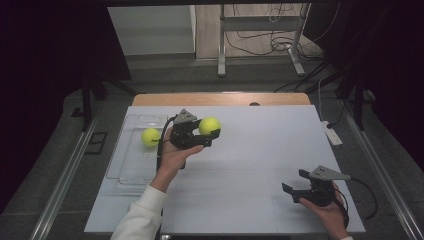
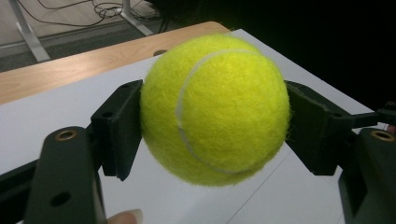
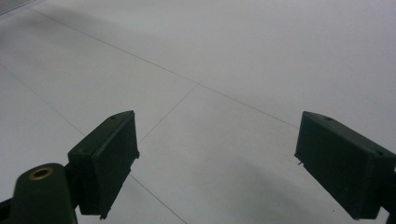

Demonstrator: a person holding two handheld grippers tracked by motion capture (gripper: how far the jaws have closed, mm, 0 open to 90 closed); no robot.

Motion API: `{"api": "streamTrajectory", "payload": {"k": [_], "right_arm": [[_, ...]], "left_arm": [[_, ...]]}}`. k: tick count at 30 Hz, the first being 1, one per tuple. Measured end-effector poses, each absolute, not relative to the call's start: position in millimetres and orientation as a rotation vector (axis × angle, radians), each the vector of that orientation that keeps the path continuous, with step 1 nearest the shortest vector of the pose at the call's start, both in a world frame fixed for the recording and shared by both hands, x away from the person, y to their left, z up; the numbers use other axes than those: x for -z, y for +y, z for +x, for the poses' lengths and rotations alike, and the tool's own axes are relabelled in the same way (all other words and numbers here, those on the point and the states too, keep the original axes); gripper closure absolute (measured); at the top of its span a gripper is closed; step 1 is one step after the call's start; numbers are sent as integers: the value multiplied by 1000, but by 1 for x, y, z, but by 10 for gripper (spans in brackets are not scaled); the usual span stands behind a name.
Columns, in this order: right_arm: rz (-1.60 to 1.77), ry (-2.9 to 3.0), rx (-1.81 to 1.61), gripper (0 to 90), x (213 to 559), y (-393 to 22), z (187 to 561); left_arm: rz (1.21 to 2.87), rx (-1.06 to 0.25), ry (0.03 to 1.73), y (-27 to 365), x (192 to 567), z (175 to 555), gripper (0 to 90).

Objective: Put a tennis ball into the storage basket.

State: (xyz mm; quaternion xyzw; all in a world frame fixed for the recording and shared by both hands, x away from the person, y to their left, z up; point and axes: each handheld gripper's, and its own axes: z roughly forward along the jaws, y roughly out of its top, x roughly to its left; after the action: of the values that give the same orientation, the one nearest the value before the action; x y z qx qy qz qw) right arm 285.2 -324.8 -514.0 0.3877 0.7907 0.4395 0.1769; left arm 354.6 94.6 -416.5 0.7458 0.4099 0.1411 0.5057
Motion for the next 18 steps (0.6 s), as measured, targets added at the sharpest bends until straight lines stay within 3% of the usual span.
{"api": "streamTrajectory", "payload": {"k": [18], "right_arm": [[1097,2236,-1244,132,514,-325,285]], "left_arm": [[1787,-381,999,110,418,343,271]]}}
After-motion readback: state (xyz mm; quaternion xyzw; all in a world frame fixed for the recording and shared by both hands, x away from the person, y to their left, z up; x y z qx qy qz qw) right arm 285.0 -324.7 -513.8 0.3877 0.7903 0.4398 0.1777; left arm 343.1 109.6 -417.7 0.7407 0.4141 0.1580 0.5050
